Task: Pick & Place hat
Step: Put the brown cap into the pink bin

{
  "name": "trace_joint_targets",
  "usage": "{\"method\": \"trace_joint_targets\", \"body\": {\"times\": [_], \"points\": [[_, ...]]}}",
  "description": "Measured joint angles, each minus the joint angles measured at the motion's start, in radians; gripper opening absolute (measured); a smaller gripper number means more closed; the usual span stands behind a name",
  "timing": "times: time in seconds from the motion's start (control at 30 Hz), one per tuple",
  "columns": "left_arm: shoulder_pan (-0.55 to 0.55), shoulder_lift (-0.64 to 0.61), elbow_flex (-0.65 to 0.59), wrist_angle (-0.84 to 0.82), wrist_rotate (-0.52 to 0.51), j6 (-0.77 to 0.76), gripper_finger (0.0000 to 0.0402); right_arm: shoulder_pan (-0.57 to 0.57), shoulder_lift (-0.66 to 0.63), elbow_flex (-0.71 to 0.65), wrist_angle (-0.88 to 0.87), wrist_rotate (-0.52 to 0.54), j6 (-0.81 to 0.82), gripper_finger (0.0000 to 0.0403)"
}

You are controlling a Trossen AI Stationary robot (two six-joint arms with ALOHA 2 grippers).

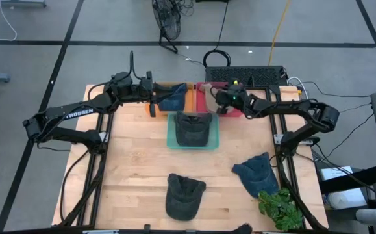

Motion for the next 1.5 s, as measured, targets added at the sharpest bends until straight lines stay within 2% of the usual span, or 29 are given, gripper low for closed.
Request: {"method": "trace_joint_targets", "body": {"times": [0.17,0.27,0.33,0.43,0.53,0.6,0.67,0.93,1.23,1.37,1.5], "points": [[0.0,0.0,0.0,-0.001,0.0,-0.002,0.0063,0.032,-0.017,-0.001,0.009,0.002,0.031,0.016],[0.0,0.0,0.0,-0.001,0.0,-0.002,0.0063,0.04,-0.067,0.0,0.006,-0.008,0.126,0.0156],[0.0,0.0,0.0,-0.002,0.0,-0.002,0.0063,0.039,-0.118,0.0,-0.059,-0.029,0.198,0.0154],[0.0,0.0,0.0,-0.002,0.0,-0.002,0.0063,0.029,-0.208,0.0,-0.192,-0.133,0.343,0.0155],[0.0,0.0,0.0,-0.002,0.0,-0.002,0.0063,-0.015,-0.27,0.0,-0.326,-0.334,0.57,0.0161],[0.0,0.0,0.0,0.0,0.0,-0.002,0.0063,-0.042,-0.288,0.0,-0.38,-0.379,0.662,0.0164],[0.0,0.0,0.0,0.008,0.0,-0.002,0.0063,-0.065,-0.288,0.0,-0.402,-0.366,0.705,0.0164],[0.0,0.0,0.0,0.036,0.0,0.0,0.0063,-0.149,-0.156,0.0,-0.454,-0.347,0.75,0.0156],[0.0,0.0,0.0,0.039,0.0,0.006,0.0063,-0.207,0.013,0.001,-0.327,-0.349,0.708,0.0155],[0.0,0.0,0.0,0.037,0.0,0.006,0.0063,-0.211,0.015,0.002,-0.337,-0.348,0.69,0.0155],[0.0,0.0,0.0,0.033,0.0,0.008,0.0063,-0.208,-0.044,-0.001,-0.36,-0.347,0.68,0.0155]]}}
